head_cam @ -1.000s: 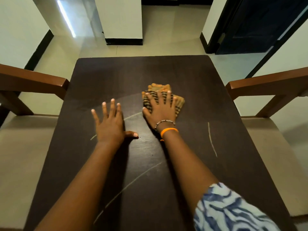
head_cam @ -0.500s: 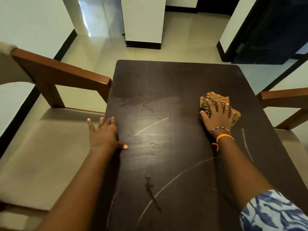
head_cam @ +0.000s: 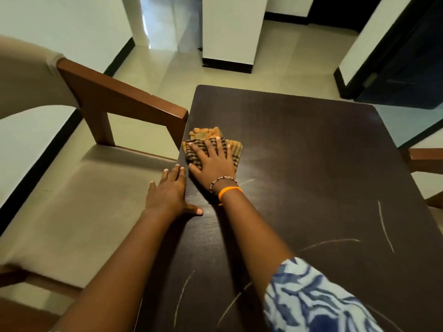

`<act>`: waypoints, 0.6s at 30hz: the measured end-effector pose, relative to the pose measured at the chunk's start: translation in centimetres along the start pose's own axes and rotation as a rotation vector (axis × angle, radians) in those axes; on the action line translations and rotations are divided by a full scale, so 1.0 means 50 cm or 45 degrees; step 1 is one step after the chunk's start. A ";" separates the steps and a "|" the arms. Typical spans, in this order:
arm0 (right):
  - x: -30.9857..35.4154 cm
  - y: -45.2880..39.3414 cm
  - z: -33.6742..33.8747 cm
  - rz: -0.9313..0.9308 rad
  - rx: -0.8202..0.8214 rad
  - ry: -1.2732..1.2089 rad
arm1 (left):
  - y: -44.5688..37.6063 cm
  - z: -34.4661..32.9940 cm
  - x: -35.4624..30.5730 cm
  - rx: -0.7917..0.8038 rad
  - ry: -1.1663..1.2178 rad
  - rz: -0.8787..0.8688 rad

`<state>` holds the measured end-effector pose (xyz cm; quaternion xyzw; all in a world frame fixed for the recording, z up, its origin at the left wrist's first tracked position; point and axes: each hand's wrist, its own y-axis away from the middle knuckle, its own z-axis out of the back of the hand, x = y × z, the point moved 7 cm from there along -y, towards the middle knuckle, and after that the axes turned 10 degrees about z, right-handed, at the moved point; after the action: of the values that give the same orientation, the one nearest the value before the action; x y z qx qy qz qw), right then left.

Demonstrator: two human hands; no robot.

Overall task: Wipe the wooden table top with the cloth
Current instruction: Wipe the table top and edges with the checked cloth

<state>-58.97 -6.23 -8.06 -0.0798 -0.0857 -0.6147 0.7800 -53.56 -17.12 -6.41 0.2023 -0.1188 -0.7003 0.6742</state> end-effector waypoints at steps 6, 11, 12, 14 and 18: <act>-0.215 0.112 0.052 -0.136 -0.066 0.116 | -0.006 -0.002 0.002 0.032 0.007 0.041; -0.349 0.182 0.091 -0.620 -0.121 0.084 | -0.008 -0.002 0.005 -0.002 0.050 0.006; -0.335 0.172 0.087 -0.655 -0.133 0.082 | -0.007 -0.003 0.005 -0.006 0.055 -0.003; -0.272 0.124 0.071 -0.587 -0.132 0.103 | -0.008 -0.003 0.008 -0.015 0.066 -0.019; -0.054 -0.007 0.011 -0.073 -0.039 0.086 | -0.003 -0.004 0.016 -0.027 0.073 -0.036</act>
<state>-59.94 -3.65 -8.15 -0.0685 -0.0522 -0.6403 0.7633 -53.62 -17.88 -6.75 0.2168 -0.0889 -0.7049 0.6695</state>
